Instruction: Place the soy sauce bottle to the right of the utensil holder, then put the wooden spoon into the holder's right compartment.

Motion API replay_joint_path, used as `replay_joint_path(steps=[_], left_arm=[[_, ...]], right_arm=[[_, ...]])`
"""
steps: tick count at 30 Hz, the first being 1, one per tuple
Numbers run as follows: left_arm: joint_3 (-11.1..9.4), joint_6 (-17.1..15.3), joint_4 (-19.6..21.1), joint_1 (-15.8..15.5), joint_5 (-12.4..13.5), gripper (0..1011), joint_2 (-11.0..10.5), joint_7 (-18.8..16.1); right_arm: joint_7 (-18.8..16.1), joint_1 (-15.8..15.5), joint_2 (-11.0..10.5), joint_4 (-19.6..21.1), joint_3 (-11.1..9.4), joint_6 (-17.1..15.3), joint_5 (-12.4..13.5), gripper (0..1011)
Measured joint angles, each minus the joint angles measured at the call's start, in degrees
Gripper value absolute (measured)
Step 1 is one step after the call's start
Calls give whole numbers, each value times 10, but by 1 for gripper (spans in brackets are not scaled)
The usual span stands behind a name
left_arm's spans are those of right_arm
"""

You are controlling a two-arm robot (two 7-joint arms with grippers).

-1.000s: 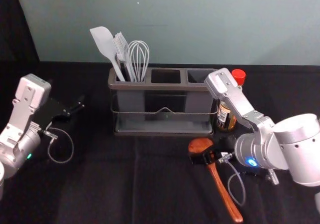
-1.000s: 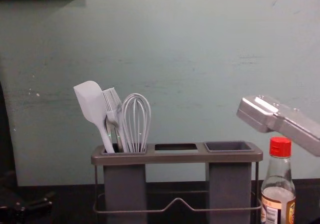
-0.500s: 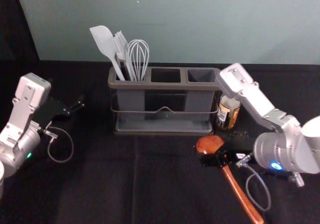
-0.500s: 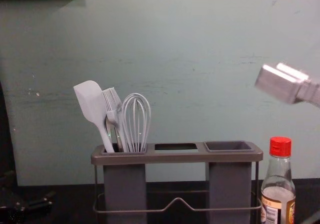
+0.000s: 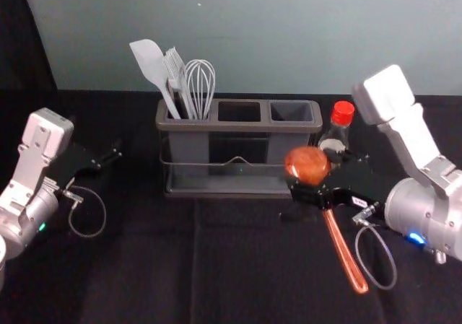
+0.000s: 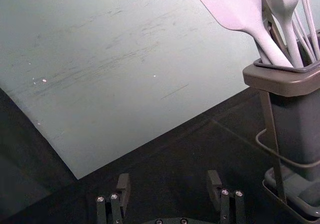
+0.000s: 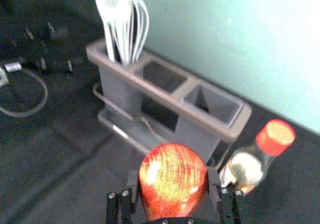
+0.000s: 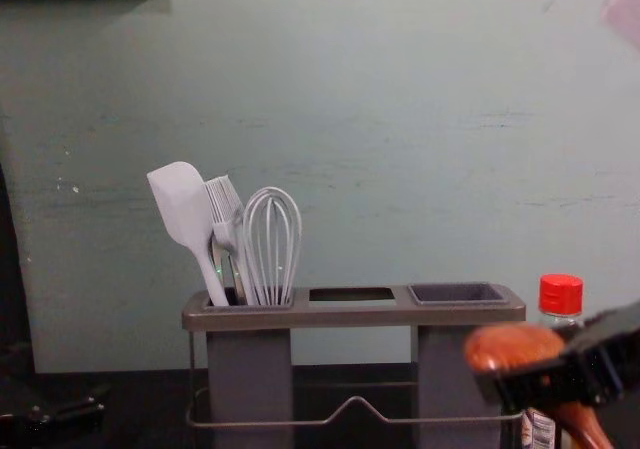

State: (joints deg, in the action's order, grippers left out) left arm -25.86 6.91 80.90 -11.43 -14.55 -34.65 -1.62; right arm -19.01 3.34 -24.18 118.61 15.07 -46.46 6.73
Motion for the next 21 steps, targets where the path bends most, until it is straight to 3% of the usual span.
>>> replay_joint_path(steps=[4,7,11,14,21], left_arm=[[0,0,0,0,0,1005,0,0],[0,0,0,0,0,1005,0,0],[0,0,0,0,0,1005,0,0],[0,0,0,0,0,1005,0,0],[0,0,0,0,0,1005,0,0]], right_arm=[[4,-26,7,14,-16,63,-3,840],[4,-34,11,19,-22,83,-5,840],[3,-33,13,20,-24,79,-5,840],[-1,-25,15,17,-22,57,-6,840],[-1,-26,14,17,-22,60,-6,840]])
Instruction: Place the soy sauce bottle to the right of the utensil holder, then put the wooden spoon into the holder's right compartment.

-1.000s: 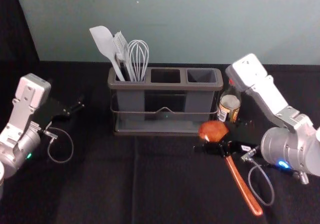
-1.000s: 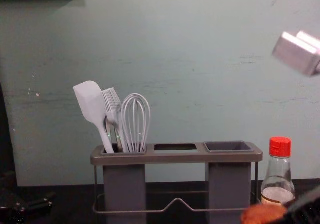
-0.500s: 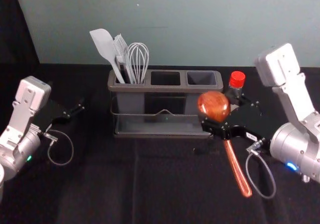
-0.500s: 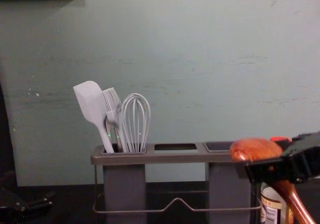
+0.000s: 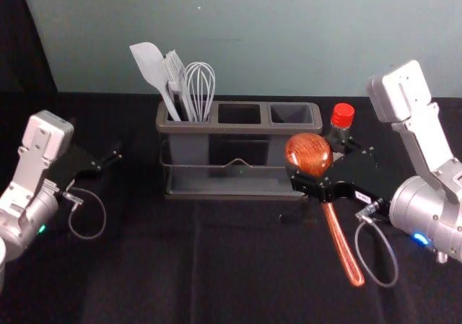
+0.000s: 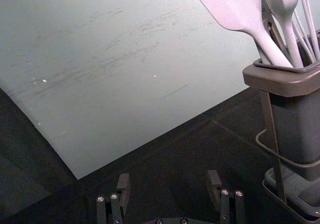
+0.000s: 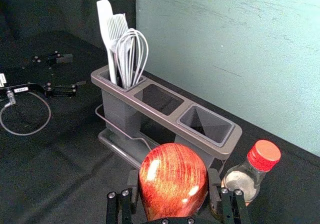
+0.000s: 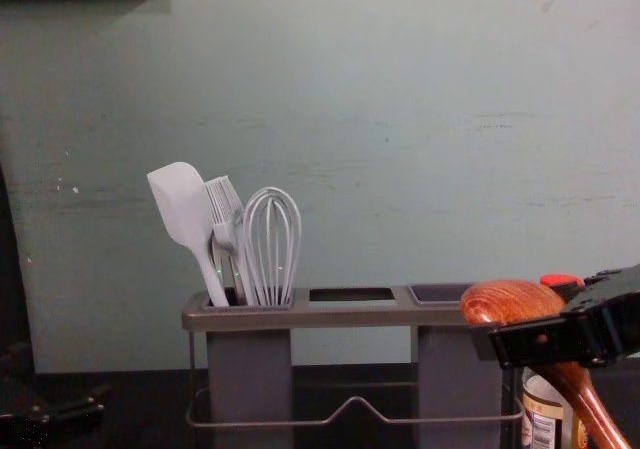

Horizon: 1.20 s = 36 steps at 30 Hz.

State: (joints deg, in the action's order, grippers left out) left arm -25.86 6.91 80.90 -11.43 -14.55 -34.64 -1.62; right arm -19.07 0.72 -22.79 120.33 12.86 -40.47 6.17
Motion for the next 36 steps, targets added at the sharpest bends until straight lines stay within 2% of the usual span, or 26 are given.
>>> replay_joint_path(steps=[16,20,26,27,28,29,30,31,33,34,36], left_arm=[[0,0,0,0,0,1005,0,0],[0,0,0,0,0,1005,0,0],[0,0,0,0,0,1005,0,0],[0,0,0,0,0,1005,0,0],[0,0,0,0,0,1005,0,0],[0,0,0,0,0,1005,0,0],[0,0,0,0,0,1005,0,0],[0,0,0,0,0,1005,0,0],[0,0,0,0,0,1005,0,0],[0,0,0,0,0,1005,0,0],[0,0,0,0,0,1005,0,0]], right_arm=[[0,-2,0,0,0,5,-1,840],[1,-9,6,3,-5,38,-4,840],[27,-33,28,9,-22,152,-6,840],[35,-40,33,9,-26,189,-7,839],[35,-40,33,9,-26,189,-7,839],[42,-47,40,7,-31,225,-7,840],[46,-50,43,5,-33,244,-6,840],[54,-55,50,0,-37,283,-6,840],[61,-60,57,-7,-41,322,-4,840],[66,-63,64,-14,-44,358,-2,840],[69,-64,69,-21,-47,387,0,840]])
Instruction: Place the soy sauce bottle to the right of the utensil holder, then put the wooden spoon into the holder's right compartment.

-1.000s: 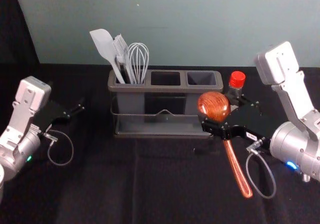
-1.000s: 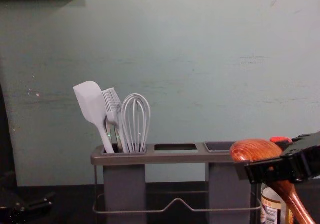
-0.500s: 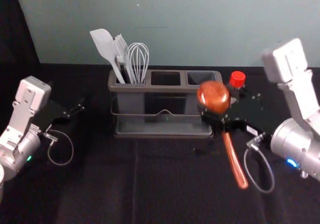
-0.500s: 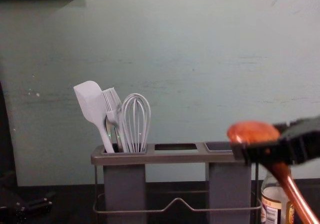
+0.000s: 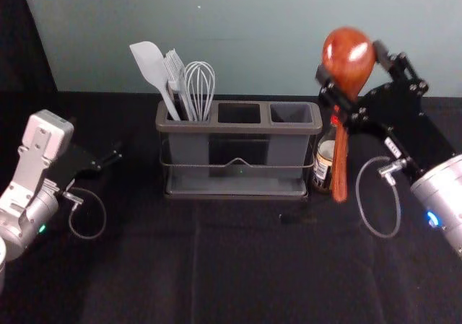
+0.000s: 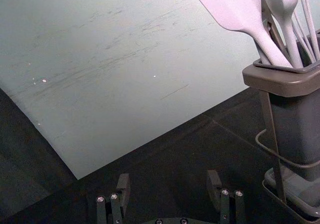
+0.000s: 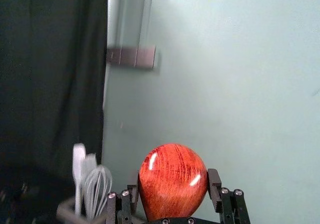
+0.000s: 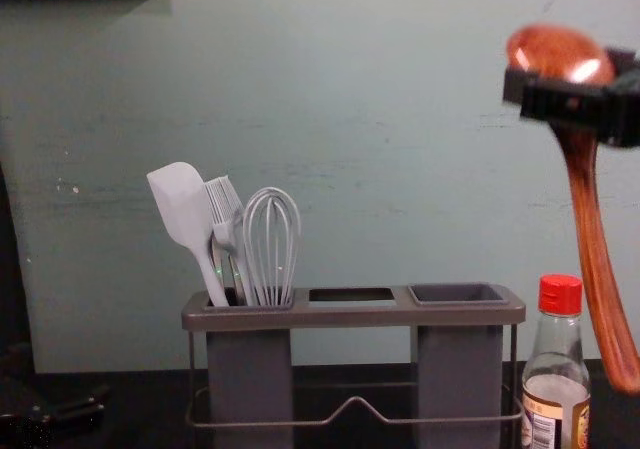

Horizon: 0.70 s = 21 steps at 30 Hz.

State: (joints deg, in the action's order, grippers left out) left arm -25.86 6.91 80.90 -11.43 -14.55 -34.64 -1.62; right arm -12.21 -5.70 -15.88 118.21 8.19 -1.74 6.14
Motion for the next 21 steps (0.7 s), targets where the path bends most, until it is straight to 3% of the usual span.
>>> replay_joint_path(steps=[1,4,7,8,10,17,21], left_arm=[[0,0,0,0,0,1005,0,0],[0,0,0,0,0,1005,0,0],[0,0,0,0,0,1005,0,0],[0,0,0,0,0,1005,0,0],[0,0,0,0,0,1005,0,0],[0,0,0,0,0,1005,0,0],[0,0,0,0,0,1005,0,0]], right_arm=[[3,0,5,-7,-2,31,2,840],[4,1,12,-21,-4,71,4,840],[3,10,20,-45,-4,132,2,840],[3,10,20,-45,-4,132,2,840],[3,23,25,-68,-3,174,-6,840],[-4,62,34,-115,-2,244,-30,840],[-14,87,35,-138,-1,255,-33,839]])
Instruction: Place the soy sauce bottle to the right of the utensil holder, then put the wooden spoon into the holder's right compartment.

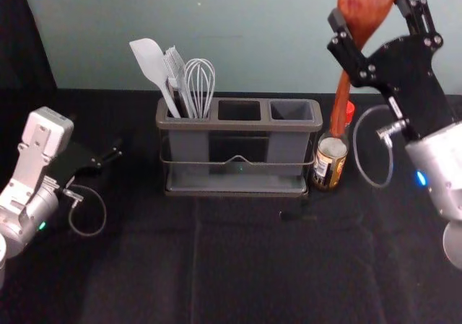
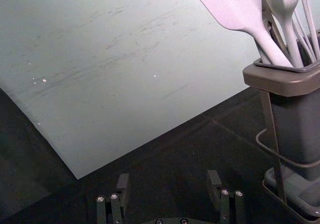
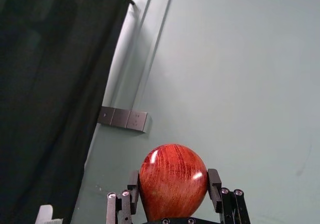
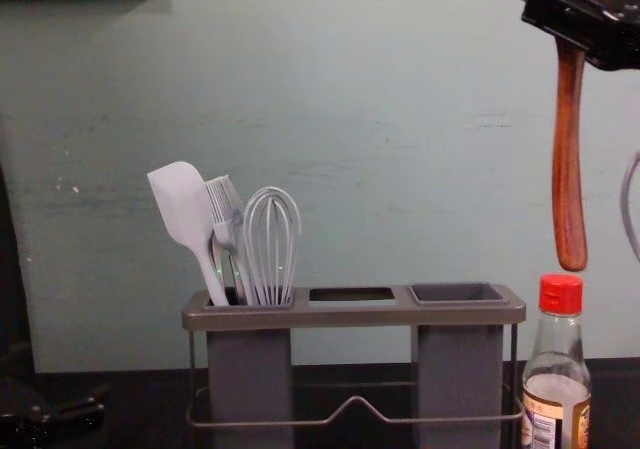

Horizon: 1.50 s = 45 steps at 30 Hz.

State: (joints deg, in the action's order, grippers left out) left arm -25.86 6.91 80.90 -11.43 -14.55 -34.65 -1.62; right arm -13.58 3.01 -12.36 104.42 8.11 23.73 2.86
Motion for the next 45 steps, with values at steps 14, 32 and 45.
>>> replay_joint_path(steps=[14,32,45], left_arm=[[0,0,0,0,0,1005,0,0],[0,0,0,0,0,1005,0,0],[0,0,0,0,0,1005,0,0]], right_arm=[[-46,83,2,-83,18,-2,44,840],[-56,154,23,-184,47,2,56,840],[-44,194,41,-247,58,4,38,840]])
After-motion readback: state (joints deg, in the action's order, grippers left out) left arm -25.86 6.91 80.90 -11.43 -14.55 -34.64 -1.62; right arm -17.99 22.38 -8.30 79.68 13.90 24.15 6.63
